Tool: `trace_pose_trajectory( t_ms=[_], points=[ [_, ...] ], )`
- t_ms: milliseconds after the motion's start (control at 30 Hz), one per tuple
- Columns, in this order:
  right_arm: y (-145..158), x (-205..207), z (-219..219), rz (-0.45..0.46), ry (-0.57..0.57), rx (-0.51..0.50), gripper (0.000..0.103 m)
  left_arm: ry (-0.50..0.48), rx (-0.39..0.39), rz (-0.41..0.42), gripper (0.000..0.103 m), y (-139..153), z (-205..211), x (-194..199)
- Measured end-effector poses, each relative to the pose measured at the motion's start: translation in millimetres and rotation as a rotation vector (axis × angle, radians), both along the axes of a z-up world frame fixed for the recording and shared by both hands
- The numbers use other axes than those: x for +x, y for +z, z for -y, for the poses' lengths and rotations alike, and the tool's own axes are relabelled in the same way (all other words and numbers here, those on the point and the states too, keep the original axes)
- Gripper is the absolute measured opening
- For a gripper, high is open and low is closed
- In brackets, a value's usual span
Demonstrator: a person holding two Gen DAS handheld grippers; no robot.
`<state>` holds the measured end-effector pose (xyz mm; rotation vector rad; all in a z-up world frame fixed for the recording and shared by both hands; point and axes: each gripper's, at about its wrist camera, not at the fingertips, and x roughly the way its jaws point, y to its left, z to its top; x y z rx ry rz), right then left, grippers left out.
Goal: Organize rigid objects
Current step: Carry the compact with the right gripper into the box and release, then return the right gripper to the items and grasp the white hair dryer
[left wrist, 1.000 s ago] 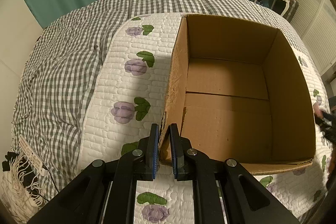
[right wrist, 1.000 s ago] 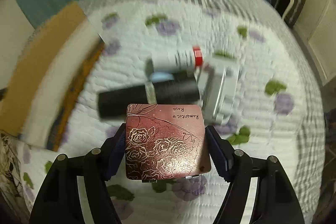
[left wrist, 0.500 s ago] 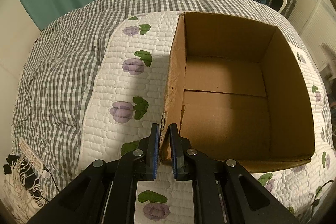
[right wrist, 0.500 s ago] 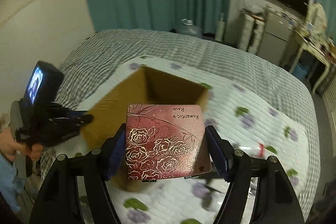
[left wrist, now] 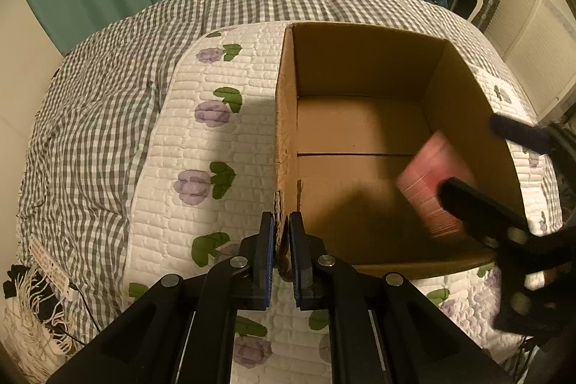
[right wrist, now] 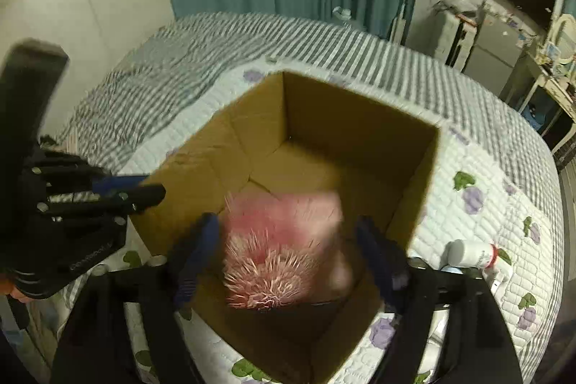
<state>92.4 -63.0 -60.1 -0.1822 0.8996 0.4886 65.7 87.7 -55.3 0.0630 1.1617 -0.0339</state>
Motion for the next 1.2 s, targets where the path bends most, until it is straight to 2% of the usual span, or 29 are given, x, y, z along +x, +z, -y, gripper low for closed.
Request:
trace_pose_trajectory(
  t_ms=[167,300,400,567,733,1000,1033,1100,1200],
  points=[
    [31,-9,40,0.054,-0.059,0.07,0.092,0.0,-0.017,-0.005,0.007,1,0,-1],
    [48,-15,84,0.103,-0.123,0.041,0.092,0.001,-0.02,-0.006,0.007,0,-1,-1],
    [44,-14,130,0.106,-0.201,-0.006,0.092,0.002,-0.018,-0.005,0.007,0,-1,-1],
    [16,-16,197,0.071,-0.298,-0.101,0.092,0.006,-0.017,-0.009,0.007,0,-1,0],
    [-34,-22,217,-0.009,-0.232,-0.208,0.092,0.009,-0.005,-0.014,0.007,0,1,0],
    [-109,-38,178,-0.121,0.0,-0.352,0.091,0.012,0.014,-0.022,0.007,-1,2,1],
    [-118,-39,172,-0.129,0.025,-0.38,0.089,0.012,0.016,-0.022,0.007,-1,2,1],
    [-133,-39,164,-0.158,0.069,-0.417,0.078,0.011,0.019,-0.023,0.007,-1,3,1],
    [-141,-34,163,-0.171,0.073,-0.42,0.077,0.009,0.023,-0.023,0.007,-1,4,1]
  ],
)
